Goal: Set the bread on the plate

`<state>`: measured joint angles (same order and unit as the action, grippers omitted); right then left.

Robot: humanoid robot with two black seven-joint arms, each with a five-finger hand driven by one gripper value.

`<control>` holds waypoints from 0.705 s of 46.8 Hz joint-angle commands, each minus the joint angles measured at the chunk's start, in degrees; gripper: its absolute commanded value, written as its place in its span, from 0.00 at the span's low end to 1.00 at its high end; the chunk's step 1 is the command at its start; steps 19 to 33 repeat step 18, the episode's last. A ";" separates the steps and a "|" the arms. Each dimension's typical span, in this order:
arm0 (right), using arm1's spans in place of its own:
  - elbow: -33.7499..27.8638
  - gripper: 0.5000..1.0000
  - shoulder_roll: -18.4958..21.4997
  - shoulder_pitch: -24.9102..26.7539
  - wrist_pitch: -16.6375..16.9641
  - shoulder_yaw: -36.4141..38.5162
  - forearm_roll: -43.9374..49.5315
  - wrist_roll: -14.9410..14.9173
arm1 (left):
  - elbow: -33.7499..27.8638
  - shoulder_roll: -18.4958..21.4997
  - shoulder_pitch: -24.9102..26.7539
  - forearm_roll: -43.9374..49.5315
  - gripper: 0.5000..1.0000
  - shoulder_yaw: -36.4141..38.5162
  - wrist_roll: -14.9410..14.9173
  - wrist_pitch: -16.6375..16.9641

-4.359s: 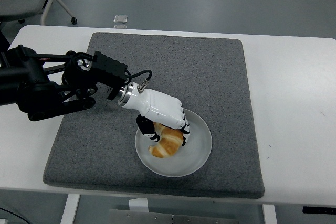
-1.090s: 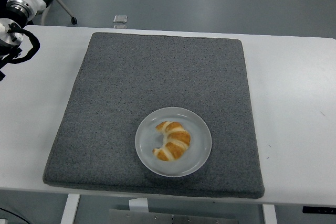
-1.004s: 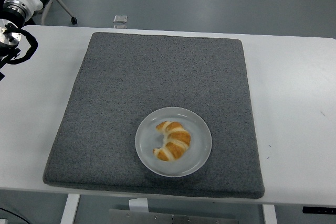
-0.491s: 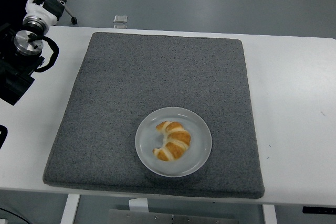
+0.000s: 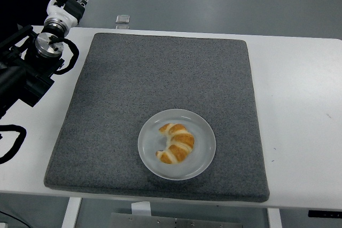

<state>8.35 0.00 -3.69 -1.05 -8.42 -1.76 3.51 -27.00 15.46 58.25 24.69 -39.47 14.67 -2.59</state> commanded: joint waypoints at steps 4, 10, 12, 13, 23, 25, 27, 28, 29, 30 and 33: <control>0.00 0.86 0.00 0.00 -0.27 0.07 0.00 -0.17 | 0.19 -0.69 0.64 0.01 0.99 0.01 0.27 0.22; 0.00 0.86 0.00 0.00 -0.27 -0.02 0.00 -0.17 | 0.63 -1.31 1.25 0.01 0.99 0.01 0.97 0.31; 0.00 0.86 0.00 0.00 -0.27 -0.02 0.00 -0.17 | 0.72 -1.31 1.43 0.01 0.99 0.01 1.06 0.31; 0.00 0.86 0.00 0.00 -0.27 -0.02 0.00 -0.17 | 0.81 -1.31 1.51 0.01 0.99 0.01 1.06 0.31; -0.09 0.86 0.00 0.00 -0.36 0.07 -0.35 0.09 | 1.33 -1.57 1.60 0.01 0.99 0.01 1.06 0.31; -0.09 0.86 0.00 0.00 -0.36 0.07 -0.35 0.09 | 1.33 -1.57 1.60 0.01 0.99 0.01 1.06 0.31; -0.09 0.86 0.00 0.00 -0.36 0.07 -0.35 0.09 | 1.33 -1.57 1.60 0.01 0.99 0.01 1.06 0.31; -0.09 0.86 0.00 0.00 -0.36 0.07 -0.35 0.09 | 1.33 -1.57 1.60 0.01 0.99 0.01 1.06 0.31; -0.09 0.86 0.00 0.00 -0.36 0.07 -0.35 0.09 | 1.33 -1.57 1.60 0.01 0.99 0.01 1.06 0.31; -0.09 0.86 0.00 0.00 -0.36 0.07 -0.35 0.09 | 1.33 -1.57 1.60 0.01 0.99 0.01 1.06 0.31; -0.09 0.86 0.00 0.00 -0.36 0.07 -0.35 0.09 | 1.33 -1.57 1.60 0.01 0.99 0.01 1.06 0.31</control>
